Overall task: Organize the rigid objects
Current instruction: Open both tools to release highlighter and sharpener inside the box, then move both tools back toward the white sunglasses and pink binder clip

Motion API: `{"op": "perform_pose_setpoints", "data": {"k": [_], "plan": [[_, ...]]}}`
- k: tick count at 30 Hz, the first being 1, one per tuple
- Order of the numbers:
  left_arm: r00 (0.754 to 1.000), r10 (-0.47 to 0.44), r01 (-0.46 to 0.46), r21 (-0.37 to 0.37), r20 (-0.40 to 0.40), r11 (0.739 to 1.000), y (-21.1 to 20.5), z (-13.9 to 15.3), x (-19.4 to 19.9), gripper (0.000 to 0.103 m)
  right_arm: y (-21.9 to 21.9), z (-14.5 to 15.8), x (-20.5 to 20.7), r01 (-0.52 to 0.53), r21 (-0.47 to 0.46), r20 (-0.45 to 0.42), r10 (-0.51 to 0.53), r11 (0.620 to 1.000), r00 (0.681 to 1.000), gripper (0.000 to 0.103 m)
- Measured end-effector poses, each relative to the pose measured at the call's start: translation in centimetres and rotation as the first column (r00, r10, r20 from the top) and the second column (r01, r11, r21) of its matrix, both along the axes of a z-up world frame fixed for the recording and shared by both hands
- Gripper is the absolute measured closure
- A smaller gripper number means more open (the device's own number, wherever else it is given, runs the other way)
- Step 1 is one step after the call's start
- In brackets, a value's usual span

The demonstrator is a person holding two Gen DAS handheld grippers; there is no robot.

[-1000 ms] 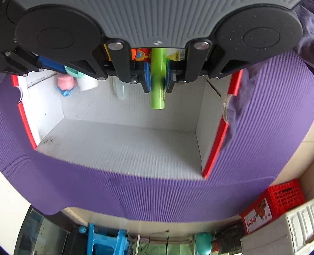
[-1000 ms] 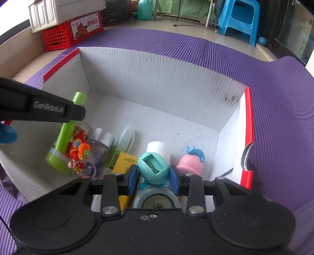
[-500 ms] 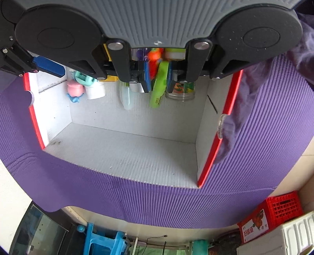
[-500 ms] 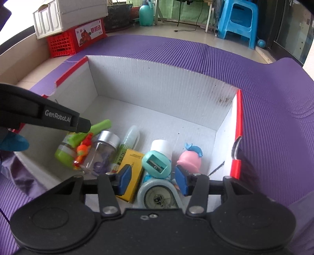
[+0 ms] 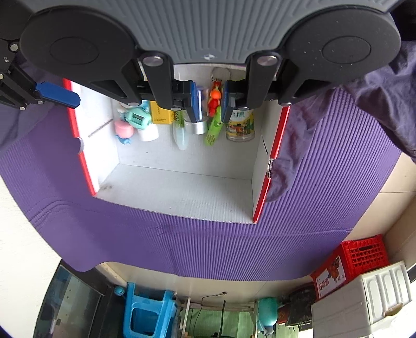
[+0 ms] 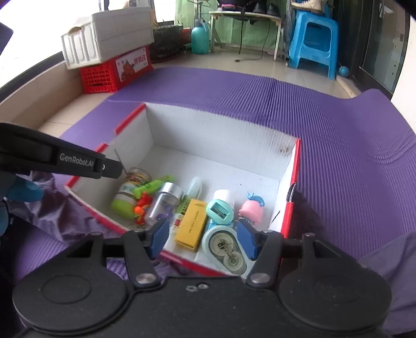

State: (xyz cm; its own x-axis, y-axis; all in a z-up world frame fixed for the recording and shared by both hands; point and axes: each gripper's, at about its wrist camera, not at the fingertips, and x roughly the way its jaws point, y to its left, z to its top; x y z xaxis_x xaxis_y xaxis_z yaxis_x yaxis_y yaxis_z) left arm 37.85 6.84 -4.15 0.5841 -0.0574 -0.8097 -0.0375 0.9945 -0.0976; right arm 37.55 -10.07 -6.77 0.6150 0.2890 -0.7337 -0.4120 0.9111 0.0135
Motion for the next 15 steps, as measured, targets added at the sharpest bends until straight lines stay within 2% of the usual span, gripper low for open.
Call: {"op": "perform_pose_setpoints", "data": {"k": [12,15], "plan": [[0.998,-0.015,0.014,0.021,0.059,1.0,0.0,3.9,-6.4,0.086,-1.8,4.4,-5.4,-0.023,0.06,0.053,0.02,0.998,0.998,0.036],[0.997,-0.01,0.009,0.011,0.075,1.0,0.4,4.6,-8.1,0.086,-2.3,5.3,-6.9,-0.029,0.075,0.068,0.024,0.997,0.997,0.031]]}}
